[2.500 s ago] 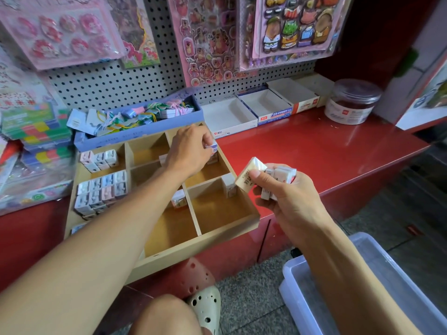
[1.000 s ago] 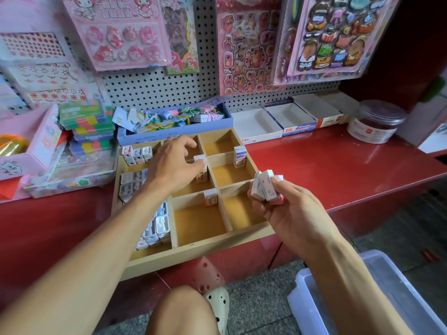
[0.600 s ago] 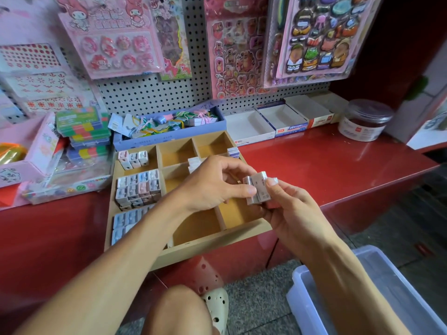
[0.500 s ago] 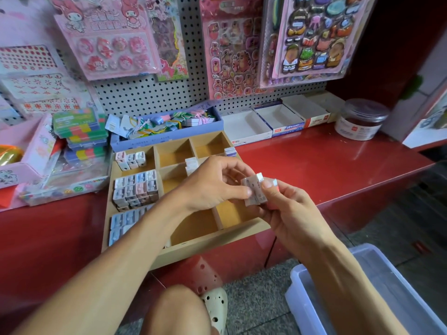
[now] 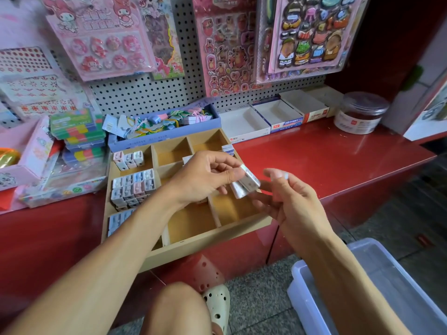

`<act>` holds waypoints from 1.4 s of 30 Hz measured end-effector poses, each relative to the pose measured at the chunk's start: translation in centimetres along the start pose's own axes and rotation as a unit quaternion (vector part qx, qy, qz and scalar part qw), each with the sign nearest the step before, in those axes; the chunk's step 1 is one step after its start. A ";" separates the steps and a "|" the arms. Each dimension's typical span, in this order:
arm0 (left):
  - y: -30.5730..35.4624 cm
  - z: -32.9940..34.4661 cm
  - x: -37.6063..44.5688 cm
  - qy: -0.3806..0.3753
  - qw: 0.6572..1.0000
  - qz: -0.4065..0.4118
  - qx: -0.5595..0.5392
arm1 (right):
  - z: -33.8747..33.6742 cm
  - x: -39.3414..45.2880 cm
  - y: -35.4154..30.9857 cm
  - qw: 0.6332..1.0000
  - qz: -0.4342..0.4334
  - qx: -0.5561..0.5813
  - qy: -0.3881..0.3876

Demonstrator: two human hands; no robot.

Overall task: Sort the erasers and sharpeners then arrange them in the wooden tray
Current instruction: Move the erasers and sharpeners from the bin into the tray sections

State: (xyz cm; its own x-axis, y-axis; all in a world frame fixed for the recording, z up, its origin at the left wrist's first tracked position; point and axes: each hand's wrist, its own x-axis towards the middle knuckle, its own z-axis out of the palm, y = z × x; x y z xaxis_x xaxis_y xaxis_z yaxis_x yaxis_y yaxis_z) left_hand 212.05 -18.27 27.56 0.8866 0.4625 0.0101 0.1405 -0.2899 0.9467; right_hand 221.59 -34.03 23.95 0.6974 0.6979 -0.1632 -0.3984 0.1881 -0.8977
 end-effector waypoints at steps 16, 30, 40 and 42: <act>-2.9 4.4 1.2 0.080 0.929 0.071 0.355 | -3.8 -0.4 0.1 0.993 -0.021 -0.099 0.060; -3.2 5.5 0.7 0.123 0.939 0.021 0.322 | -4.9 -0.7 0.1 0.996 -0.011 -0.005 0.091; -1.4 3.7 0.2 0.104 0.957 -0.001 0.269 | -3.7 -1.6 -0.5 0.998 0.012 -0.009 0.059; -0.6 3.7 -0.6 0.087 0.987 -0.008 0.135 | -3.1 -1.7 -0.4 0.999 0.011 -0.039 0.036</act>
State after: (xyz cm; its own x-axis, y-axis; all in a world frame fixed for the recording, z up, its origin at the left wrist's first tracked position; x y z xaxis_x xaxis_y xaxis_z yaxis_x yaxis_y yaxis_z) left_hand 213.07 -21.51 25.81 0.7972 0.5993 0.0733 0.2871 -0.4831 0.8272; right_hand 222.39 -37.47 23.32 0.7314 0.6489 -0.2096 -0.3676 0.1164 -0.9227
